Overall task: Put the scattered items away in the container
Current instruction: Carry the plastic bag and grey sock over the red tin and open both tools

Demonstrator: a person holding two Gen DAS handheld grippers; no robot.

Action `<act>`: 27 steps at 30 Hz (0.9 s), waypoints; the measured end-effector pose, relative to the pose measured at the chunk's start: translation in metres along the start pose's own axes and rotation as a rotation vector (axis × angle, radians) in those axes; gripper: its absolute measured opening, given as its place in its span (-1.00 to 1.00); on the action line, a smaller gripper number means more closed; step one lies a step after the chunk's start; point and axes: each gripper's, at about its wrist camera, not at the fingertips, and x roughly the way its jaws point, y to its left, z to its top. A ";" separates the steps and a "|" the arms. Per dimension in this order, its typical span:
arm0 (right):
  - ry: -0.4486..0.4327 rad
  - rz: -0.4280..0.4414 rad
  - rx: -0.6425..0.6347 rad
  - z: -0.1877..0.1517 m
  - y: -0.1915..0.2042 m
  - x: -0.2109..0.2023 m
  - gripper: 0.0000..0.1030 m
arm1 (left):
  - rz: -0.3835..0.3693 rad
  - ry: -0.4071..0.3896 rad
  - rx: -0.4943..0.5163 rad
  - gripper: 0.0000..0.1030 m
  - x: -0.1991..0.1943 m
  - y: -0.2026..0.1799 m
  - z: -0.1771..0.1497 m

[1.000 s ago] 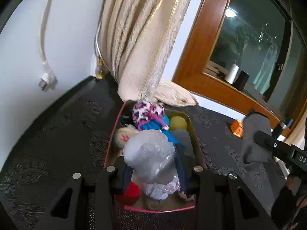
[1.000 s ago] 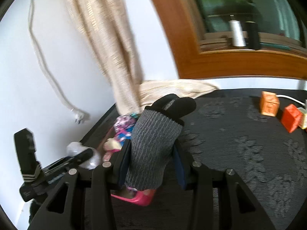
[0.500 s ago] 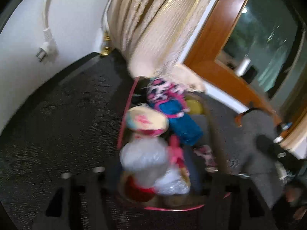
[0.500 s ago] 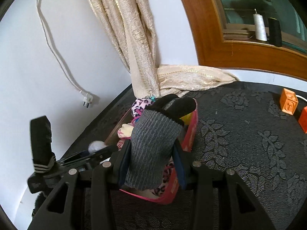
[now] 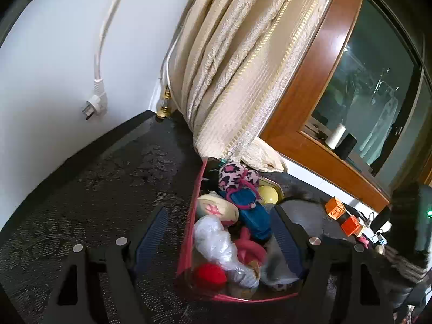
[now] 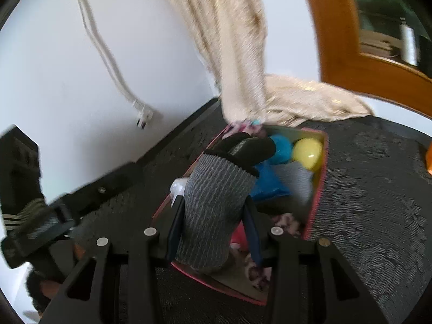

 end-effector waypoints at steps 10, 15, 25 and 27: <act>0.096 -0.027 -0.127 -0.015 0.018 0.046 -0.15 | -0.007 -0.005 0.046 0.54 -0.010 -0.015 -0.004; 0.091 0.066 -0.084 -0.014 0.007 0.033 0.20 | -0.022 0.002 0.069 0.54 -0.009 -0.027 -0.005; -0.015 0.062 0.019 -0.028 -0.048 -0.033 0.34 | -0.016 0.003 0.112 0.54 -0.010 -0.056 -0.007; -0.017 0.024 0.065 -0.035 -0.068 -0.044 0.34 | -0.018 0.015 0.128 0.54 -0.006 -0.065 -0.010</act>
